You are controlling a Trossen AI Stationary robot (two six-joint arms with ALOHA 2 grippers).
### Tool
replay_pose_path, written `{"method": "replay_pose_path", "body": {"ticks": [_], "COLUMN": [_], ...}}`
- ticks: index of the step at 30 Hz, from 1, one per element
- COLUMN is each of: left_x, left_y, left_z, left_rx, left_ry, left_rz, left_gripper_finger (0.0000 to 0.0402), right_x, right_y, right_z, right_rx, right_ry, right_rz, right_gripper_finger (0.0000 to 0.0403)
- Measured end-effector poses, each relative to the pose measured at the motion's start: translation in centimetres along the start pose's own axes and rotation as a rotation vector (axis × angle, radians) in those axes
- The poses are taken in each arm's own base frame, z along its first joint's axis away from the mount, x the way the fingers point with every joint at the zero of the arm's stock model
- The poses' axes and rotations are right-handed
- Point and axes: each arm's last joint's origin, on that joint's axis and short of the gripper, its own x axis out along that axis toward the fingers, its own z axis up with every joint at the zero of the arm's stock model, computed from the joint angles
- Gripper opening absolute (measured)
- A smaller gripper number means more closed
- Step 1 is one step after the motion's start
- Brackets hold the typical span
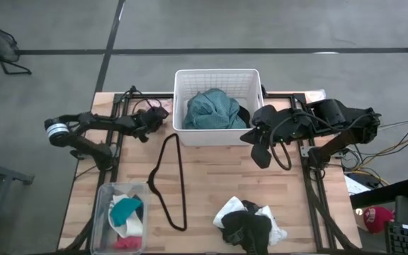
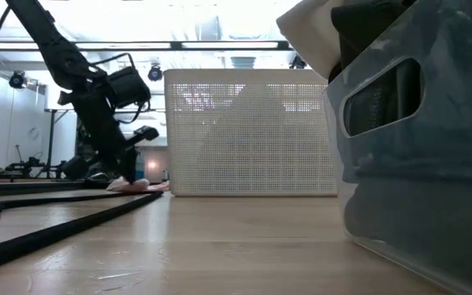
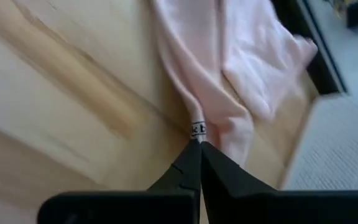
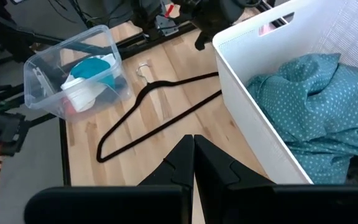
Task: Pick & Place Cloths
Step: Put the pink sock into the left transparent bin
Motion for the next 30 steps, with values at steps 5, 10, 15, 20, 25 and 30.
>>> {"method": "replay_pose_path", "body": {"ticks": [5,10,15,20,25,30], "left_x": [-1.7,-4.3,-7.2,-10.8,-15.0,-19.6], "left_y": [0.2,0.2,0.0,-0.2,-0.2,-1.1], "left_z": [-1.4,-2.4,-3.0,-3.6,-3.9,-3.6], "left_rx": [0.041,0.108,0.190,0.239,0.285,0.292], "left_ry": [0.042,0.068,0.092,0.124,0.115,0.120], "left_rz": [-0.014,-0.074,-0.191,-0.355,-0.464,-0.585], "left_gripper_finger": [0.0002,0.0001,0.0001,0.0001,0.0000,0.0000], "right_x": [0.0,0.0,0.0,0.0,0.0,-0.1], "right_y": [0.1,0.1,0.1,0.1,0.1,0.1], "right_z": [0.1,0.1,0.1,0.1,0.1,0.1], "right_rx": [-0.016,-0.044,-0.059,-0.073,-0.075,-0.078], "right_ry": [-0.014,-0.015,-0.015,-0.015,-0.015,-0.016], "right_rz": [0.010,0.010,0.010,0.010,0.011,0.011], "right_gripper_finger": [0.0008,0.0008,0.0008,0.0008,0.0008,0.0008]}}
